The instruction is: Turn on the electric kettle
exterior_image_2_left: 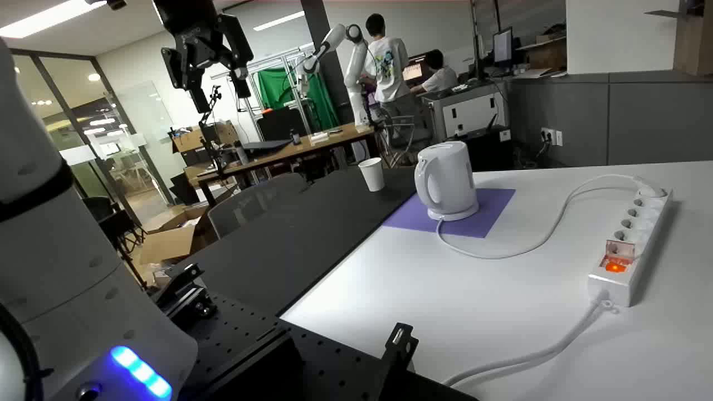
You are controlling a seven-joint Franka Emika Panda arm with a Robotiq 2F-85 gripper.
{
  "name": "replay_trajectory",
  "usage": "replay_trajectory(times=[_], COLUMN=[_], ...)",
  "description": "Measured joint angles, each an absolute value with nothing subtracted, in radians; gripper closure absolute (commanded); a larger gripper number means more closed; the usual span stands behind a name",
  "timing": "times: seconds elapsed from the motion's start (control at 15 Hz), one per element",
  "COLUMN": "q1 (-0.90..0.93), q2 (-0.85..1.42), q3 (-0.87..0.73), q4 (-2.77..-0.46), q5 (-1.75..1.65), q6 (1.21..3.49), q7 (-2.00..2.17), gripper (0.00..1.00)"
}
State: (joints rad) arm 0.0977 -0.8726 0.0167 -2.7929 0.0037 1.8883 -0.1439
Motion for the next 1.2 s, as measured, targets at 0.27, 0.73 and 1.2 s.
replay_trajectory(times=[0.27,0.73,1.2], q1=[0.098,0.098,0.096], q2=[-0.872,-0.872,-0.871], q3=[0.017,0.017,0.016], q4=[-2.793,-2.793,-2.793], q5=[0.004,0.004,-0.001], q6=[1.889,1.889,1.893], q7=[-0.144,-0.144,-0.145], gripper=[0.00,0.00,0.25])
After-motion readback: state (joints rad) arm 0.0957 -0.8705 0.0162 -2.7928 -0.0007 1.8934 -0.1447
